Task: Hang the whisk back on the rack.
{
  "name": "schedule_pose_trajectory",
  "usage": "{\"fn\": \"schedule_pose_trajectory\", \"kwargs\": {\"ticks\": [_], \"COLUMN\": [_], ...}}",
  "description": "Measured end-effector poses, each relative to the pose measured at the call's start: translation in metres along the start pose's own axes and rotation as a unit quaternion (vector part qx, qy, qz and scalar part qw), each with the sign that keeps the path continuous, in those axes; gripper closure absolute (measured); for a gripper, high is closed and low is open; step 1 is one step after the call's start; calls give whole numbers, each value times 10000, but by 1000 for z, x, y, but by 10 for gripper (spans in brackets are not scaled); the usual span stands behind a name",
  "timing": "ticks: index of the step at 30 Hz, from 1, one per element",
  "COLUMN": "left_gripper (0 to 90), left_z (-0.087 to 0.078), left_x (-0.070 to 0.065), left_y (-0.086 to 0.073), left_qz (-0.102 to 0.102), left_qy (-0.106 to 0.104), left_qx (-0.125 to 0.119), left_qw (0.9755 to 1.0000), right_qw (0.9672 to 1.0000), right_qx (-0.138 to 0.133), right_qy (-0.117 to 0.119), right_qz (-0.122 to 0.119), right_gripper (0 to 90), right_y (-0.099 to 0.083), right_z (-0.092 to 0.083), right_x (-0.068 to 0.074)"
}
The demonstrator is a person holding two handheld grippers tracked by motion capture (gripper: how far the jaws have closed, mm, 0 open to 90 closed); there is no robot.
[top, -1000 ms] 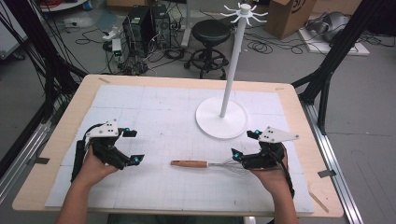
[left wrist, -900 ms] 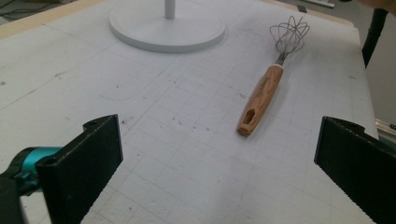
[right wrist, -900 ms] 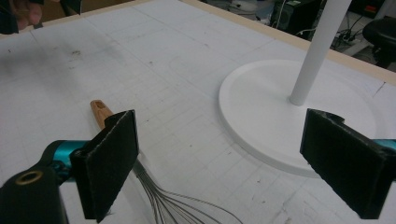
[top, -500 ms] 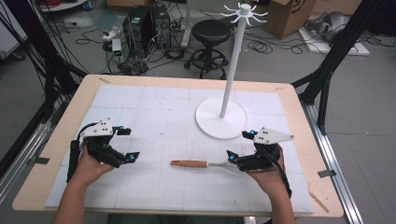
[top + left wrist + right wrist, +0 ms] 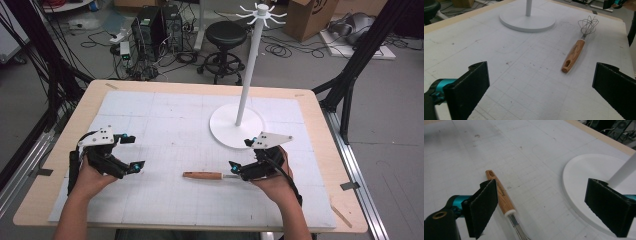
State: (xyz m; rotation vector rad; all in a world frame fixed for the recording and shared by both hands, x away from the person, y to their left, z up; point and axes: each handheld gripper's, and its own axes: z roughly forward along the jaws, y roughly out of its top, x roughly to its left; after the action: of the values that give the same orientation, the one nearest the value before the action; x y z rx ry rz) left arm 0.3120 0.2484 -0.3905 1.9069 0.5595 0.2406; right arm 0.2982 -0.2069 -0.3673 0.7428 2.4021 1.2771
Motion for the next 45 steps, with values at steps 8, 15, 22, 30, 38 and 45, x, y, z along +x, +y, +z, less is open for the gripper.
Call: {"fn": "schedule_pose_trajectory", "kwargs": {"ticks": [8,15,22,30,38,45], "left_gripper": [16,16,16,16,17,16], "left_z": [1,1,2,2,2,4], "left_x": [1,1,0,1,-1,-1], "left_y": [0,0,0,0,1,1], "left_qz": [-12,-24,8,5,21,47], "left_qy": [-26,-43,-42,-52,-35,-36], "left_qx": [0,-24,2,-20,-6,76], "left_qw": [10000,10000,10000,10000,10000,10000], "right_qw": [9986,9937,9815,9646,9496,9421], "right_qx": [426,946,1679,2335,2811,3058], "right_qy": [248,486,716,916,1021,1025], "right_qz": [-178,-345,-570,-809,-937,-918], "right_gripper": [107,114,162,284,448,586], "right_y": [15,24,24,18,12,9], "right_z": [21,41,64,82,93,97], "right_x": [2,7,16,26,31,29]}}
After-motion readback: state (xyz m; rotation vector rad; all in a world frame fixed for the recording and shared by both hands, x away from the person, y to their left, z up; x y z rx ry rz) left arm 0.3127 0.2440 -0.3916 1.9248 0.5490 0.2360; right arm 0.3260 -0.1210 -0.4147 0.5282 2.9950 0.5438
